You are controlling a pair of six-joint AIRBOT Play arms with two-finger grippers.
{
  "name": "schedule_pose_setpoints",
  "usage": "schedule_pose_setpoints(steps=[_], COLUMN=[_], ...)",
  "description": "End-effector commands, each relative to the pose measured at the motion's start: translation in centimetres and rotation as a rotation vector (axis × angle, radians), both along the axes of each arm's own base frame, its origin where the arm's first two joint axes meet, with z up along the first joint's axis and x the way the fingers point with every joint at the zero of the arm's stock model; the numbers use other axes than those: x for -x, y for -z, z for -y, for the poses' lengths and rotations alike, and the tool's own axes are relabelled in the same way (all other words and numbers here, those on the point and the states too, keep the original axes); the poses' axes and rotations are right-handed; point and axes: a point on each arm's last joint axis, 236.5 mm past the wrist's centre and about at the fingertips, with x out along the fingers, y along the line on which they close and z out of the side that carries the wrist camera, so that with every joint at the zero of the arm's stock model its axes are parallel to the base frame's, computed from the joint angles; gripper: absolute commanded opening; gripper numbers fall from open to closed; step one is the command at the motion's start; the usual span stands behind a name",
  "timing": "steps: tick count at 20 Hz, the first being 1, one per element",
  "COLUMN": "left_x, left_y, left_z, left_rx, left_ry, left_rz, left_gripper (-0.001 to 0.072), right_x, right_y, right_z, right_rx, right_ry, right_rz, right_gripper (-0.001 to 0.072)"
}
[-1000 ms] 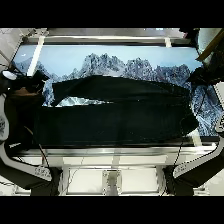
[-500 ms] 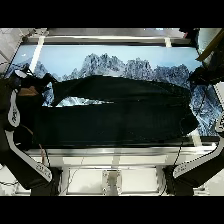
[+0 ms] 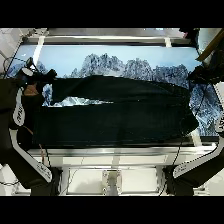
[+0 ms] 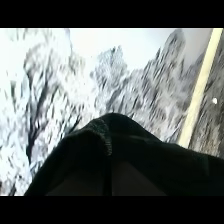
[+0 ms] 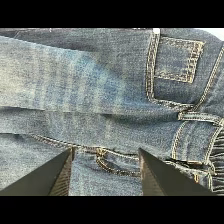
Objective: Fold the clothes and pants, and hang the long-sleeved shirts on hangers.
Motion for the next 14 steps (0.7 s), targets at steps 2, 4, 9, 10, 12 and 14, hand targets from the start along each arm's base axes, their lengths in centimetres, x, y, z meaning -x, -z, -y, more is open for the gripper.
schedule_pose_setpoints(steps=[2, 4, 9, 10, 12, 14], left_x=[-2.7, -3.2, -3.8, -3.7, -2.5, -0.2], left_y=[-7.5, -8.9, -8.5, -8.8, -9.8, -12.1], left_z=[-3.3, -4.2, -4.1, -4.2, -4.5, -4.8], left_rx=[-0.115, -0.145, -0.114, -0.077, -0.067, -0.077], left_ry=[-0.033, -0.055, -0.087, -0.116, -0.109, -0.073], left_rz=[0.159, 0.190, 0.205, 0.200, 0.171, 0.137], left_gripper=[0.0023, 0.0024, 0.0584, 0.0702, 0.0704, 0.0704], right_x=[0.1, -0.2, -0.3, -0.3, -0.4, -0.1], right_y=[0.1, 0.1, 0.0, 0.0, -0.5, -1.6], right_z=[0.2, 0.3, 0.2, 0.2, -0.2, -1.1], right_rx=[0.012, 0.012, 0.007, 0.007, -0.008, -0.023], right_ry=[0.002, 0.007, 0.013, 0.013, 0.005, -0.029], right_rz=[-0.007, 0.005, 0.009, 0.009, 0.023, 0.045], right_gripper=[0.0447, 0.0447, 0.0448, 0.0448, 0.0448, 0.0448])
